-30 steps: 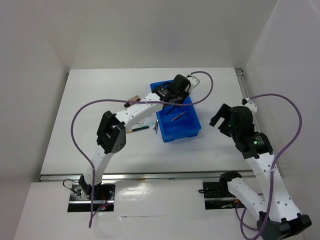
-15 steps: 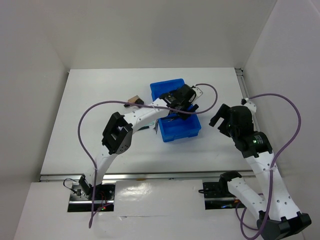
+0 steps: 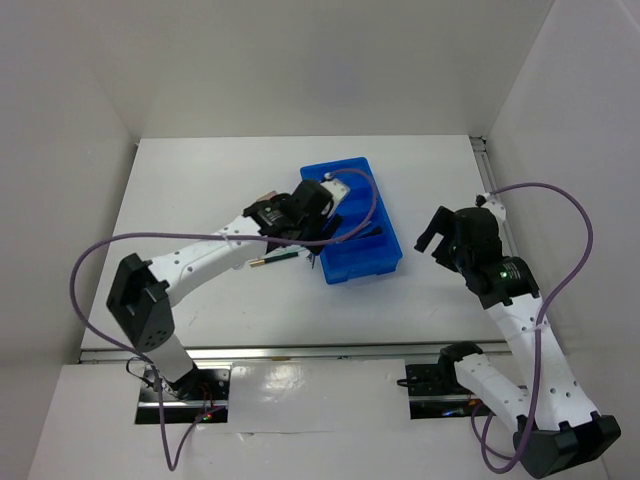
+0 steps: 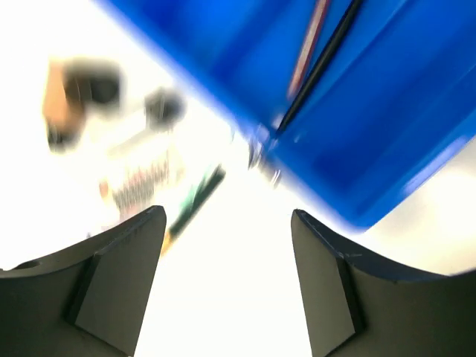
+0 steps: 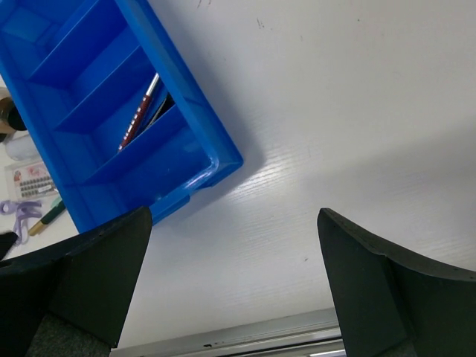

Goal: Organize the makeup

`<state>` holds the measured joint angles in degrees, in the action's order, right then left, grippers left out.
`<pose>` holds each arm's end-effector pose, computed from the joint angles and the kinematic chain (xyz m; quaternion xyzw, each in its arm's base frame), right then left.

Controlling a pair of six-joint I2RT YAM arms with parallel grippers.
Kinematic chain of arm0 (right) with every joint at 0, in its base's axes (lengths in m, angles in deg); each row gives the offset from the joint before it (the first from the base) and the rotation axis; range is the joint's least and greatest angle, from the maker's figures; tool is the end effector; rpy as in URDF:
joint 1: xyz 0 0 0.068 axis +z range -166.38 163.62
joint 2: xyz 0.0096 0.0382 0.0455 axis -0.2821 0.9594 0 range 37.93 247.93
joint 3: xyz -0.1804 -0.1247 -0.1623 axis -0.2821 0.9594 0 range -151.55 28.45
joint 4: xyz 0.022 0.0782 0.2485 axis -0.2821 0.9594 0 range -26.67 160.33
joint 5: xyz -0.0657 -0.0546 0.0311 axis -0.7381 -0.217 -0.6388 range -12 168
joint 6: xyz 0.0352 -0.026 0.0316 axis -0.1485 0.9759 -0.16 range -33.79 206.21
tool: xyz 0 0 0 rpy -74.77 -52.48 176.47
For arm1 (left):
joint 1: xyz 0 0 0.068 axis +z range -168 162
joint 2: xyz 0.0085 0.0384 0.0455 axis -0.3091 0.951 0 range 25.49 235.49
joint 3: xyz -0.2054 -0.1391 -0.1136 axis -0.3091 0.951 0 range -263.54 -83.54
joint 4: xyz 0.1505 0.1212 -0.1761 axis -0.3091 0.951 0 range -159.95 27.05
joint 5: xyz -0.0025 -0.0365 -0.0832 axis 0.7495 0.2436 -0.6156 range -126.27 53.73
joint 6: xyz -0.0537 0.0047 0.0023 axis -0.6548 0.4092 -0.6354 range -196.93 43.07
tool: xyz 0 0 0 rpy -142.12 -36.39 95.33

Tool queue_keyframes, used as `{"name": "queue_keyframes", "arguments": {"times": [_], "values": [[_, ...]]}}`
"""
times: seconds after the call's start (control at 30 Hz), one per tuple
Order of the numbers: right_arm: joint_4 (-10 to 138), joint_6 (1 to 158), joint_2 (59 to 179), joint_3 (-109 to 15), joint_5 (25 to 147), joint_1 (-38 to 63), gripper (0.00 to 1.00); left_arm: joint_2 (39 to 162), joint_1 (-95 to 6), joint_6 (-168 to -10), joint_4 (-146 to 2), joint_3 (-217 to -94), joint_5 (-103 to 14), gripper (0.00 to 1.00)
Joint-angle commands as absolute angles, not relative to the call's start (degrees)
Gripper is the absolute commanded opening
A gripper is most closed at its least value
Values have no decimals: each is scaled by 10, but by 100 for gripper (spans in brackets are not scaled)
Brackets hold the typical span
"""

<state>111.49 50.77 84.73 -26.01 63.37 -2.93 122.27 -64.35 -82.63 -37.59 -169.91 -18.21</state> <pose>0.1543 0.0278 0.3276 0.2241 0.8741 0.0666 0.4258 0.2717 -0.2689 0.3172 0.2554 0.8704 -0.0444 0.4187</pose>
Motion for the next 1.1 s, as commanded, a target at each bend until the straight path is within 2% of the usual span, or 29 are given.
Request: {"name": "queue_keyframes", "arguments": {"times": [0.0, 0.2, 0.57, 0.87, 0.93, 1.07], "values": [[1080, 515, 852, -261, 647, -33, 100, 1188, -619, -881, -371, -1588, -207, 81], [1074, 515, 852, -256, 666, -33, 100, 1189, -588, -934, -424, -1494, -191, 78], [1092, 520, 841, -257, 663, -33, 100, 1317, -550, -941, -415, -1573, -141, 78], [1076, 525, 857, -262, 663, -33, 100, 1353, -532, -935, -420, -1571, -184, 78], [1076, 525, 864, -262, 663, -33, 100, 1353, -532, -942, -426, -1562, -198, 77], [1071, 525, 874, -262, 674, -33, 100, 1353, -526, -956, -426, -1556, -222, 62]]}}
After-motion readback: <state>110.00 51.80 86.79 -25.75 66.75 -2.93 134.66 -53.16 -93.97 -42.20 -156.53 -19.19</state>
